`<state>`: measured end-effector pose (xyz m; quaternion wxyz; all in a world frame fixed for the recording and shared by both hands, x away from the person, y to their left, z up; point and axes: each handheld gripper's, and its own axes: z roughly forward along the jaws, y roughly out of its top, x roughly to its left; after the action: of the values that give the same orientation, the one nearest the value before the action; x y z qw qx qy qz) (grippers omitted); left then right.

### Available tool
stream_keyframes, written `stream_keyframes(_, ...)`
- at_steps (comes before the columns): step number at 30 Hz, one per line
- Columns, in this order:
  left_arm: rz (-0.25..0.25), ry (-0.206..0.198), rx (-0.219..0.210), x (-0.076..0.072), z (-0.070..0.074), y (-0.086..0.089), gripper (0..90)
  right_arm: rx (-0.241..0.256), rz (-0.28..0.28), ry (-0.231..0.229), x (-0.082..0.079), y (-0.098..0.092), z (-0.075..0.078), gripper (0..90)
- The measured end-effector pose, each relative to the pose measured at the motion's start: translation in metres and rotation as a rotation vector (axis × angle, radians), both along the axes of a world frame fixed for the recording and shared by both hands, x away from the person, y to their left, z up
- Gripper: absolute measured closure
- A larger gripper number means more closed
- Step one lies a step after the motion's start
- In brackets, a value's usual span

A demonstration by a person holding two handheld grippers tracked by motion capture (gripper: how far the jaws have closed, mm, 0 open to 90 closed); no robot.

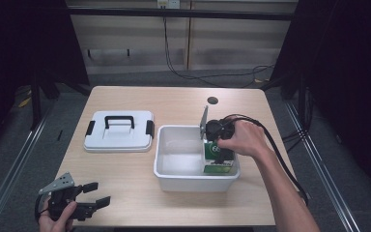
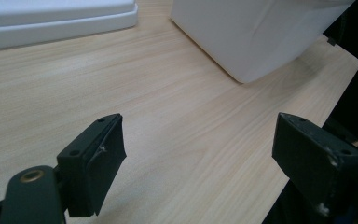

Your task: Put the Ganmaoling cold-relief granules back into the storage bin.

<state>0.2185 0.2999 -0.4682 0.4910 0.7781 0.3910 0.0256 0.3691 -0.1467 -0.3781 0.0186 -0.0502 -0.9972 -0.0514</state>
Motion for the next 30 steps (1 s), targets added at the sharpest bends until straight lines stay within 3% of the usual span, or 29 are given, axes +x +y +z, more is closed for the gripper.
stream_keyframes(10,-0.001,0.000,0.001,0.000,0.000,0.000,17.0,-0.005,-0.006,0.004,0.001,0.001,-0.008,14.6)
stream_keyframes(17,0.001,0.000,0.003,0.000,0.000,0.000,17.0,-0.050,-0.008,0.003,0.002,0.006,-0.018,14.4)
stream_keyframes(30,0.001,0.001,0.005,0.000,0.000,0.000,17.0,-0.072,-0.016,0.013,0.003,0.010,-0.031,14.2)
